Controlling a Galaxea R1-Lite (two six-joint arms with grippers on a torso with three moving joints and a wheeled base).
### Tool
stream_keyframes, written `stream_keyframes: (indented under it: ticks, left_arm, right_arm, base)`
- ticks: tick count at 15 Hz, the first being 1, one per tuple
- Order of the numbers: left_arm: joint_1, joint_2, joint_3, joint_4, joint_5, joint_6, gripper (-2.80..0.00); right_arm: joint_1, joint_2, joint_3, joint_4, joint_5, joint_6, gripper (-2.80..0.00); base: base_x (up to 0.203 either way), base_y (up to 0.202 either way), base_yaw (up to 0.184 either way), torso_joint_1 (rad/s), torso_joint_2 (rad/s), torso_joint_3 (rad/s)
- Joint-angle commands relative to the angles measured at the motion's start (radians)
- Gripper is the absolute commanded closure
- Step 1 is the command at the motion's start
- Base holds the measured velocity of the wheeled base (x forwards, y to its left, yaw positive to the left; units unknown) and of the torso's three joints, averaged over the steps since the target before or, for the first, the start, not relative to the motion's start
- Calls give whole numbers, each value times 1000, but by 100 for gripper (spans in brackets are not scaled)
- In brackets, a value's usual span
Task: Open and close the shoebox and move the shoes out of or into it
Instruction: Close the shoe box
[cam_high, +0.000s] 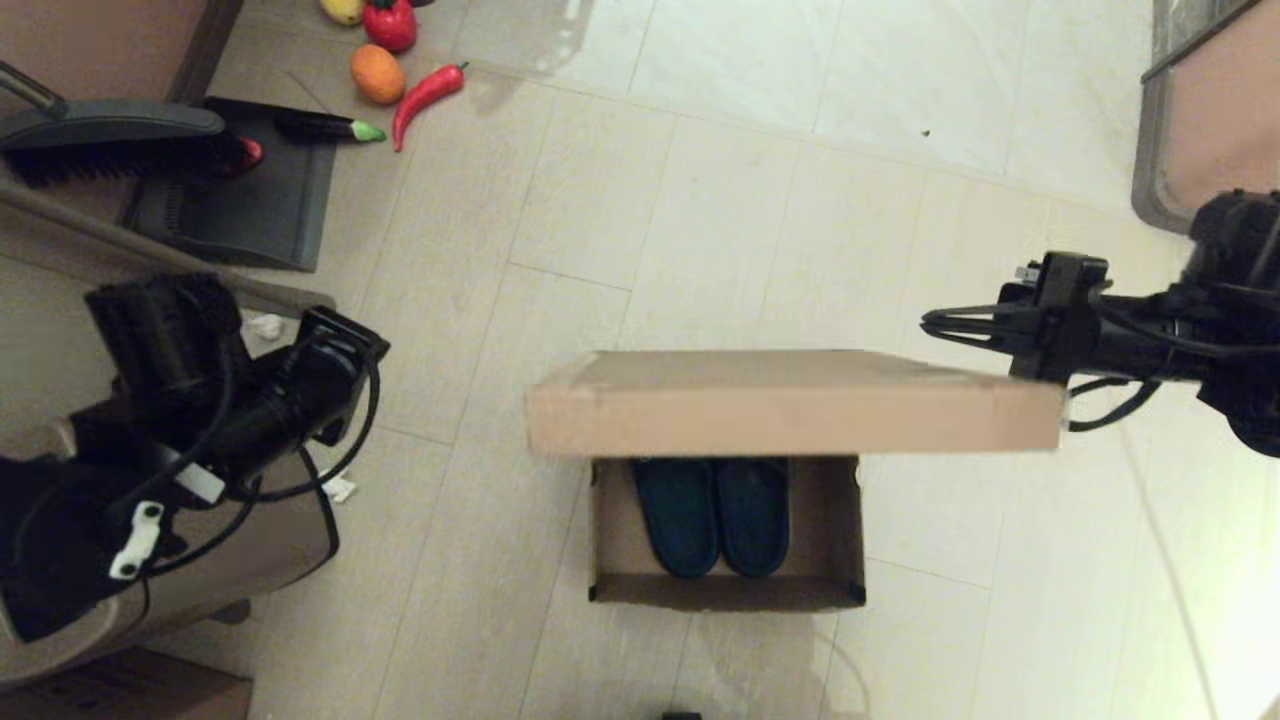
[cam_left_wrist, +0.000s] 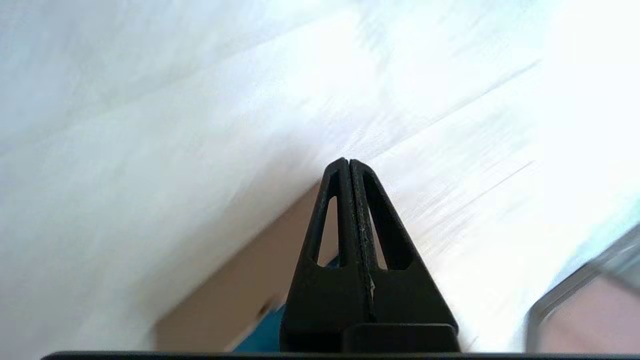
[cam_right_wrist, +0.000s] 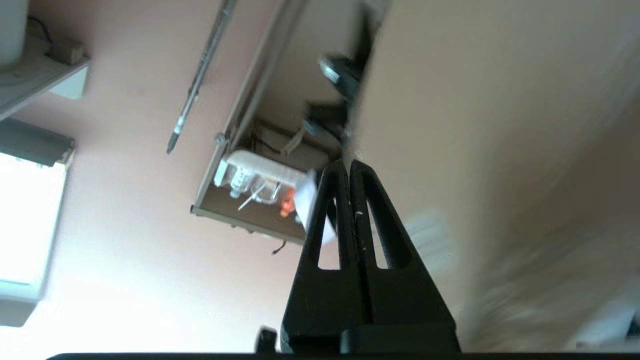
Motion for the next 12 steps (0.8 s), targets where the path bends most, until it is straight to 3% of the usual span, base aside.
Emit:
stream_keyframes:
  ticks: [1, 3, 6, 9, 12]
  left_arm:
    - [13, 28, -86, 9, -11, -1, 0]
    - [-23, 68, -127, 7, -13, -1, 0]
    - [-84, 115, -172, 8, -4, 1, 0]
    - [-158, 148, -169, 6, 21, 63, 0]
    - [-176, 144, -141, 6, 43, 81, 0]
  right_arm:
    - [-2, -128, 172, -37, 8, 9, 0]
    - [-16, -231, 328, -107, 7, 8, 0]
    - [-29, -247, 325, -194, -4, -13, 0]
    - [-27, -174, 236, -293, -17, -203, 0]
    - [-27, -154, 184, -301, -73, -504, 0]
  base:
    - [0, 0, 0, 0, 0, 0]
    - [0, 0, 0, 0, 0, 0]
    - [0, 0, 0, 0, 0, 0]
    - [0, 0, 0, 0, 0, 0]
    - [0, 0, 0, 0, 0, 0]
